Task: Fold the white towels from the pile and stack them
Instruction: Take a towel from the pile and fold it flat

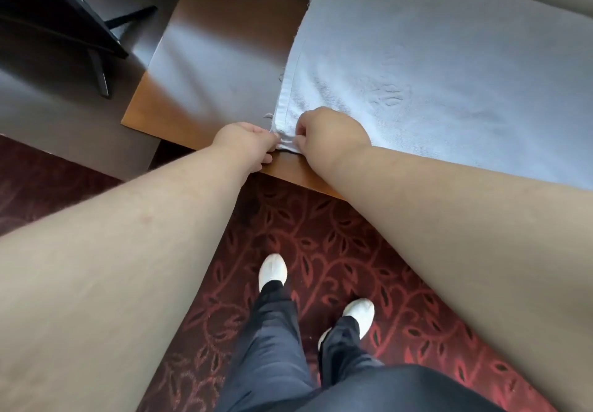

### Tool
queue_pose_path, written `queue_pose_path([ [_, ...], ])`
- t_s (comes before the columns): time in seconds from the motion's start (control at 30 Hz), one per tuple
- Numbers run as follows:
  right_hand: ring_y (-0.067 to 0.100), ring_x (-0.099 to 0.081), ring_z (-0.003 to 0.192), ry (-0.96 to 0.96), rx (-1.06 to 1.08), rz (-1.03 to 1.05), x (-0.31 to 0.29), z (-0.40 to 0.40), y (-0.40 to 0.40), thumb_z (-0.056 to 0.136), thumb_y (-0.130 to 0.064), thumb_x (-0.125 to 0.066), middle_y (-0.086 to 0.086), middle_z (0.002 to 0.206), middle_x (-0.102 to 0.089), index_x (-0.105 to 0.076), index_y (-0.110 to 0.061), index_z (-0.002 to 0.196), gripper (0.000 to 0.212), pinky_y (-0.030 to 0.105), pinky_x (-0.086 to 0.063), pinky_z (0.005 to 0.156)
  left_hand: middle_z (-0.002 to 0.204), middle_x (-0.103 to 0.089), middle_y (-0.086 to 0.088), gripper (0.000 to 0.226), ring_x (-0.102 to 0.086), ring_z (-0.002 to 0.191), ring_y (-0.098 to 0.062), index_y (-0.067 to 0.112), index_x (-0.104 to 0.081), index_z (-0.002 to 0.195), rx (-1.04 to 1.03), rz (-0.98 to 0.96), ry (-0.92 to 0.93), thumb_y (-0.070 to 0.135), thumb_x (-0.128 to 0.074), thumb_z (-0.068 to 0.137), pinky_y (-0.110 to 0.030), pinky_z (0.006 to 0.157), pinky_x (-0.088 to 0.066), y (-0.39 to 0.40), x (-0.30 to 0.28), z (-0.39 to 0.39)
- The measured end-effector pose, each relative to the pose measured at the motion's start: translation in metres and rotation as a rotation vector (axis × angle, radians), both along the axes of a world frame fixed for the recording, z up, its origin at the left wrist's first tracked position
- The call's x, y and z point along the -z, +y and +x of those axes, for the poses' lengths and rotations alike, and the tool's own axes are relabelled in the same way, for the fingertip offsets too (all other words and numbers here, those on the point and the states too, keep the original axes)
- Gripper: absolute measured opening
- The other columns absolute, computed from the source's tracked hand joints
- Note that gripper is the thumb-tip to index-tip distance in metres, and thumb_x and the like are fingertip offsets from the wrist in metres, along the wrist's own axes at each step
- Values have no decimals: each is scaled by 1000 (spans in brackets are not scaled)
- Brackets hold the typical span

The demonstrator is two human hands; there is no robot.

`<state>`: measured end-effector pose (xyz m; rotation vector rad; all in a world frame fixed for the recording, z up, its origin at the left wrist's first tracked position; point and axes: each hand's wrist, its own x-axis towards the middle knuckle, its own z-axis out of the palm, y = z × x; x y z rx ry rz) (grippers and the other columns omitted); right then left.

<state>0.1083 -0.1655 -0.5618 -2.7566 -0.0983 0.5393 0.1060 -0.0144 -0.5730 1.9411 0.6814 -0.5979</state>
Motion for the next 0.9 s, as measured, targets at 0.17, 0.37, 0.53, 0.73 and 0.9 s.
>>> queue_pose_path([
  [0.17, 29, -61, 94, -22, 63, 31, -7, -8, 9, 94, -22, -48, 2, 103, -65, -67, -24, 101, 20, 31, -41, 70, 96, -70, -1, 19, -68, 79, -8, 21, -64, 102, -3, -73, 60, 27, -71, 86, -25, 63, -56, 5, -1, 6],
  [0.37, 32, -62, 100, -38, 12, -64, -6, -29, 27, 98, -28, -48, 7, 108, -67, -69, -23, 111, 25, 33, -44, 75, 102, -69, -7, 20, -66, 74, -14, 19, -58, 112, -7, -101, 6, 19, -59, 92, -31, 71, -58, 3, -11, -1],
  [0.53, 24, -58, 109, -7, 130, 107, -13, -36, 11, 96, -27, -53, 2, 117, -63, -68, -24, 118, 27, 34, -47, 89, 119, -54, -3, 32, -48, 110, -25, 23, -57, 117, 591, 456, -684, 16, -56, 86, -34, 91, -36, -1, -14, -16],
  [0.73, 27, -46, 118, -147, 188, -107, -8, -75, -45, 97, -26, -51, -2, 129, -56, -60, -27, 129, 33, 40, -41, 95, 122, -57, -1, 33, -49, 114, -27, 24, -57, 126, 1195, 653, -766, 21, -54, 93, -38, 96, -38, -26, -7, -17],
  [0.9, 27, -45, 113, -171, 298, -169, -3, -93, -82, 96, -20, -51, 1, 122, -54, -58, -26, 125, 30, 38, -38, 90, 114, -53, -2, 33, -46, 110, -26, 28, -52, 118, 1259, 678, -509, 6, -50, 93, -44, 88, -48, -24, -14, -4],
])
